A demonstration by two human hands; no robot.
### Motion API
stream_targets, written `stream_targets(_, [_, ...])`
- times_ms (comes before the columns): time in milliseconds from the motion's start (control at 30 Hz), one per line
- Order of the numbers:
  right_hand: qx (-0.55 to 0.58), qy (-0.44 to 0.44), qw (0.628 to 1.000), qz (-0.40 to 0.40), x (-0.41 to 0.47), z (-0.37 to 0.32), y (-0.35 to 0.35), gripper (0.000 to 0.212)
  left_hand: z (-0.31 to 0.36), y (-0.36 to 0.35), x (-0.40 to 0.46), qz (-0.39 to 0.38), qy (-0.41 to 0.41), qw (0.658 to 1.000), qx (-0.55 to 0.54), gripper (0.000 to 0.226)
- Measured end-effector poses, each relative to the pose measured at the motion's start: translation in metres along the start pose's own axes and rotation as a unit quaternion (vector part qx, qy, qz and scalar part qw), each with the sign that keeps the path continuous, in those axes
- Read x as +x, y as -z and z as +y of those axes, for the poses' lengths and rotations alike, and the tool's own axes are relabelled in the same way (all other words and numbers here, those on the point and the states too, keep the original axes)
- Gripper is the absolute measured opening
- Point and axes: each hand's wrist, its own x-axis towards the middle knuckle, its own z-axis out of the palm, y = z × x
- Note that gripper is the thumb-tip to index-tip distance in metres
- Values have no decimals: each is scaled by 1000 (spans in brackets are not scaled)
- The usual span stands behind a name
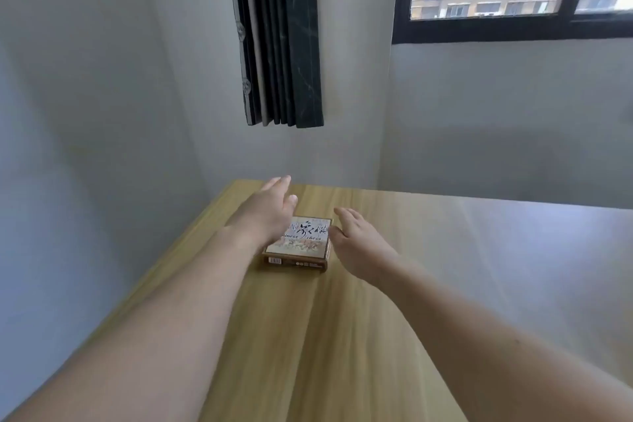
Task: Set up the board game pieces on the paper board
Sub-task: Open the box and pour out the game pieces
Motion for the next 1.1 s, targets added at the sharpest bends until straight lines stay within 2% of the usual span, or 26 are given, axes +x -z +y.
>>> stream_targets(67, [4,13,1000,22,6,4,-20,50,-12,-16,-2,15,-4,1000,-17,51])
stream_targets(167, [25,1,999,37,16,12,-52,53,-31,-48,-6,-10,6,1000,-12,47])
stream_targets(267, [-31,10,999,40,25,21,-74,52,-47,-70,-10,-12,2,1000,-20,42])
stream_targets(433, [-82,-11,995,46,27,25,-82,54,-56,-77,-13,11,-17,1000,-16,42])
stream_targets(567, [-61,-21,997,35,15,24,-78,53,-48,-78,-25,18,-1,999,-29,42])
stream_targets(1100, [-22,-75,996,38,-149,23,-69,54,8,-88,-168,27,-19,997,-64,45])
